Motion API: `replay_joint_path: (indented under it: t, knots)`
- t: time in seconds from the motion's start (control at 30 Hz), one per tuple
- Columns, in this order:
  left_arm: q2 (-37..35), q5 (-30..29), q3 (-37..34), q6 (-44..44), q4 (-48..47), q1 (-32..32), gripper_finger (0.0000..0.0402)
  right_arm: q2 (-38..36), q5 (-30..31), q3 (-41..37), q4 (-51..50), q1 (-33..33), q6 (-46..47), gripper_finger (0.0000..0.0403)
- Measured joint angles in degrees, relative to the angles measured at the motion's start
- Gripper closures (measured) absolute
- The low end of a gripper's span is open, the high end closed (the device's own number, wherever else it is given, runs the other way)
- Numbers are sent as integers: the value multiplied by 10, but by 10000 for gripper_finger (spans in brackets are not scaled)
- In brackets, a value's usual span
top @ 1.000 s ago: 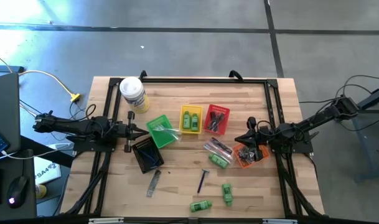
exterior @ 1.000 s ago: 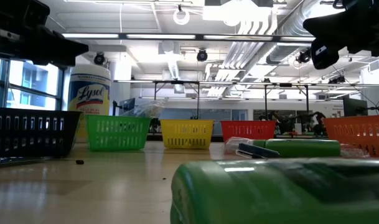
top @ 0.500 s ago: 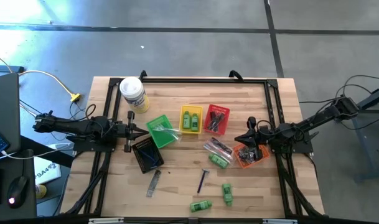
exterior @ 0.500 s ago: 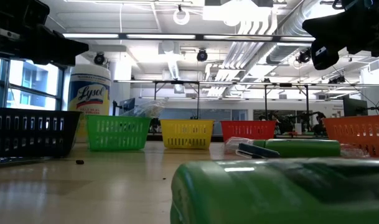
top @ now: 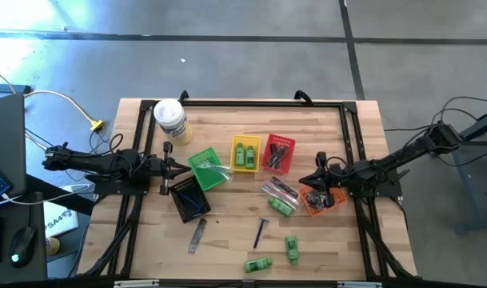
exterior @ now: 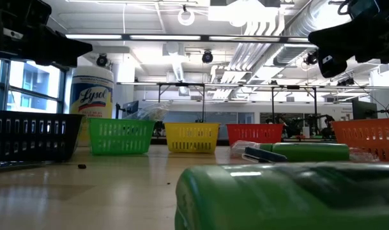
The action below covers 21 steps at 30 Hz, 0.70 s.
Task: Pick & Place Travel size toiletries
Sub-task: Put the green shampoo into the yellow bin
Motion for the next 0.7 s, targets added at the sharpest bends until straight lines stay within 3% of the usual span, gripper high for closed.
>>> replay_joint_path:
  t: [0.23, 0.7]
  knots:
    - [0, 0, 0, -3, 1, 0, 401, 54, 29, 45, -29, 0, 32, 399]
    - [0, -1, 0, -16, 8, 0, 401, 246, 27, 349, -439, -1, 91, 399]
